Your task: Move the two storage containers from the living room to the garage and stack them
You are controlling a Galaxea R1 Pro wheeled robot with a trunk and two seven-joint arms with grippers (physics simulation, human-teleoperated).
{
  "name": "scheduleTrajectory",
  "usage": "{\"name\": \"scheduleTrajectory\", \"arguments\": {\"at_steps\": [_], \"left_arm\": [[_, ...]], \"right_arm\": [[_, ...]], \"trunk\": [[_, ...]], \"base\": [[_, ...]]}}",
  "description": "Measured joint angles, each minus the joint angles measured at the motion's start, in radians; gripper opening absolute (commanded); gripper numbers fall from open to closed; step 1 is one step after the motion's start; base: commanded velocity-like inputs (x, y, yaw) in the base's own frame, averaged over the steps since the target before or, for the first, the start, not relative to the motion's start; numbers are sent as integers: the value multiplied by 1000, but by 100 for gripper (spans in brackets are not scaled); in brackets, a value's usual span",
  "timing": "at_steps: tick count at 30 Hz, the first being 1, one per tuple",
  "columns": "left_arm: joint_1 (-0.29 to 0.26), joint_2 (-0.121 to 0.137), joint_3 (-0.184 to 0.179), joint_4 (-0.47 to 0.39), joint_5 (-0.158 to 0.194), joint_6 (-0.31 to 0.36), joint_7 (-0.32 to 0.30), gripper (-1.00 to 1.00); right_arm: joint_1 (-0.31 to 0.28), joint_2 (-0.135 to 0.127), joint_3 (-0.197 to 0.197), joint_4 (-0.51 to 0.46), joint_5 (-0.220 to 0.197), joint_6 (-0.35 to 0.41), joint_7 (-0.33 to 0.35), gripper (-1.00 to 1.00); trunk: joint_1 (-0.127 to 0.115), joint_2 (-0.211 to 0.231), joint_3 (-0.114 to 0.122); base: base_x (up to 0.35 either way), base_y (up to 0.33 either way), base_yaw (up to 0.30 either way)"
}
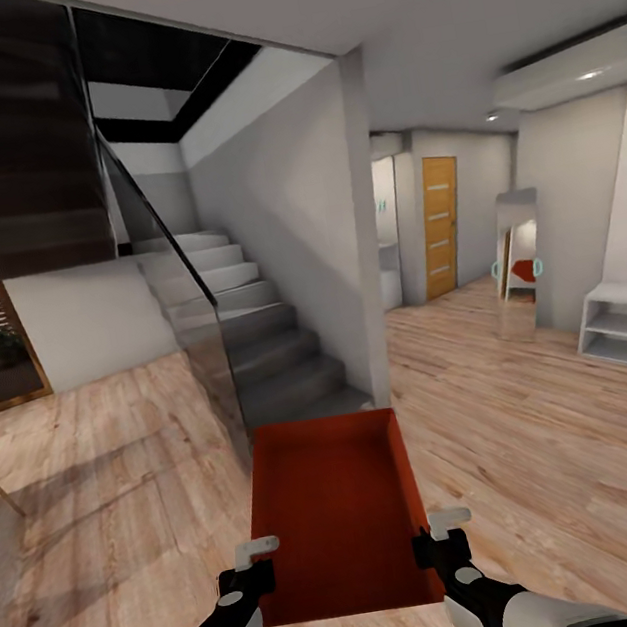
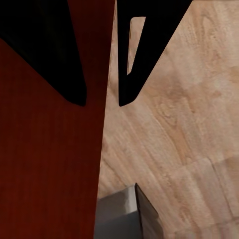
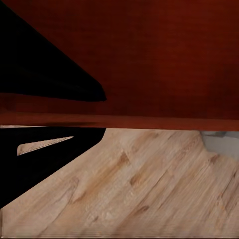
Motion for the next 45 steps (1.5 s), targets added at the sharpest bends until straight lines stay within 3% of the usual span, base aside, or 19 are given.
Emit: {"name": "scheduleTrajectory", "arguments": {"at_steps": [23, 45], "left_arm": [[0, 0, 0, 0, -1, -2, 0, -100], [0, 1, -2, 0, 0, -3, 1, -100]], "right_arm": [[0, 0, -1, 0, 1, -3, -1, -100], [0, 2, -2, 0, 4, -2, -5, -100]], "trunk": [[0, 0, 0], [-1, 0, 0]], "base": [[35, 0, -274], [312, 0, -16]]}}
